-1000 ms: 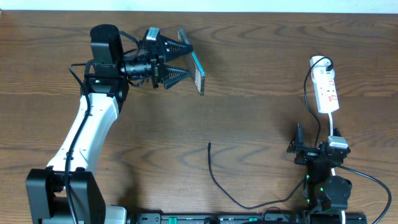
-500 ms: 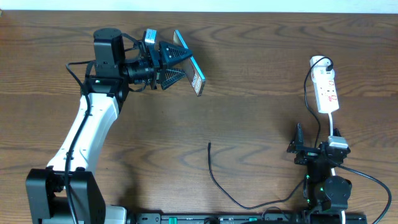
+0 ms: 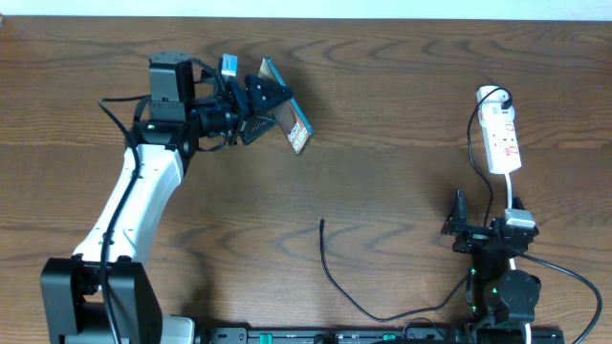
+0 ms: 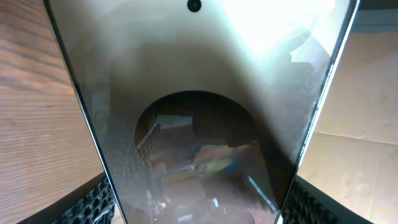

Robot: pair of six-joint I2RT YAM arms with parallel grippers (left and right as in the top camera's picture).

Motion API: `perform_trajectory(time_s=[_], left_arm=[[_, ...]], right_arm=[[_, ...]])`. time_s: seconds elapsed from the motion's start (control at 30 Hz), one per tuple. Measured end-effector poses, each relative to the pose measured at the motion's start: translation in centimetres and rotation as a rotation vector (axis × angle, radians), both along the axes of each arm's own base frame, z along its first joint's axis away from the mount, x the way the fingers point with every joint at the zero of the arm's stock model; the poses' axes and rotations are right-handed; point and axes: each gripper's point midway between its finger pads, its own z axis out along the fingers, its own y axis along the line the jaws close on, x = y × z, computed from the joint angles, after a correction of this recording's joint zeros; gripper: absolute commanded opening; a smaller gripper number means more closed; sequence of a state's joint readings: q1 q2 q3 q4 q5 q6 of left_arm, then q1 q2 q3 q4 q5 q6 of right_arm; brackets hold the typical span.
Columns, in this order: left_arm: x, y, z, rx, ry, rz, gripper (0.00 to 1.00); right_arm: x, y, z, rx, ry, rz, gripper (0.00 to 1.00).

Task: Plug charger to phone and switch on socket

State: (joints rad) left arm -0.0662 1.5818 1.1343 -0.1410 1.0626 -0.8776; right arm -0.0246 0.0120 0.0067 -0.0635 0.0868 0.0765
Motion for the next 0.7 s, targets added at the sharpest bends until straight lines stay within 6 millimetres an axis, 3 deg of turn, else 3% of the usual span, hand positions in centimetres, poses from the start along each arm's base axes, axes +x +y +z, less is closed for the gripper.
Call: perform_trajectory(time_s=[0.43,0.7], left_arm=[[-0.1,0.2,-2.4,0.024,0.046,0.012,0.07],[0.5,0.2,-5.9,0.032,0.135,0.010,0.08]], right_arm=[[-0.1,-0.7,0.1,-0.003,-0.005,-0.041,0.99],[-0.1,-0.8,0.2,-0.003,-0.007,-0.045,0.99]])
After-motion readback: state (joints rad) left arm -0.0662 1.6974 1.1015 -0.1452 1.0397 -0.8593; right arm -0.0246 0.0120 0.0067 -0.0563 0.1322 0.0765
